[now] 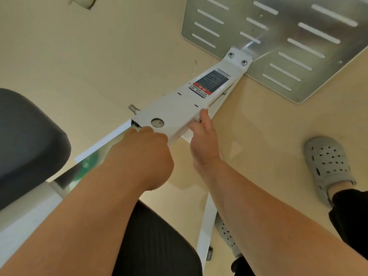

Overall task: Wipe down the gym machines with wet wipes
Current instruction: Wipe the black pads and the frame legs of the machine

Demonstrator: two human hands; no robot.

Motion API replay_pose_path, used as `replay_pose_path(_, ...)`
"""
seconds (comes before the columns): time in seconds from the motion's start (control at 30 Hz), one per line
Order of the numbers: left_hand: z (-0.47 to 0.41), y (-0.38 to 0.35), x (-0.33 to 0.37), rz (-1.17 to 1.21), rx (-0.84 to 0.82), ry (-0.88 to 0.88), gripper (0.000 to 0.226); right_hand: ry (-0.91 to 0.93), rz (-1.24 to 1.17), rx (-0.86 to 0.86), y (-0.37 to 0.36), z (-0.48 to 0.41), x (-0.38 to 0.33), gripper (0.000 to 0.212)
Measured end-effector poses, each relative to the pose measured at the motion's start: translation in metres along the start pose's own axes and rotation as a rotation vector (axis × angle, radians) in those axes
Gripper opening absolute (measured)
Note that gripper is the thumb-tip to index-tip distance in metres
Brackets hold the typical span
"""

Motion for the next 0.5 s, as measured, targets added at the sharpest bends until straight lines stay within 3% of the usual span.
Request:
replay_pose_path(0.1, 0.007, 0.004, -0.001, -0.028, 0.054, 0.017, 0.016, 0.041, 0.050, -0.067, -0.004, 0.037, -0.001, 0.068)
replay_pose_path(0.2, 0.010, 0.013, 0.008, -0.143, 0.119, -0.050, 0.030, 0.050, 0.069, -0.138, -0.009, 0.057, 0.003, 0.079)
replay_pose_path(0.37, -0.055, 0.032, 0.022, -0.201, 0.137, -0.088, 0.044, 0.007, 0.003, -0.067, -0.006, 0.014, -0.011, 0.072)
replay_pose_path(0.5, -0.120, 0.003, 0.045, -0.222, 0.090, -0.102, 0.049, 0.048, -0.018, -0.039, 0.007, -0.027, -0.020, 0.064)
Point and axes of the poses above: each hand's wrist, its own z-axis away from the middle knuckle, its own y-axis out of the back of the hand, x = y × z, the point moved 9 cm from there along -z, towards the middle knuckle, and after that the axes turned 14 degrees about x, right-handed, at the moved point
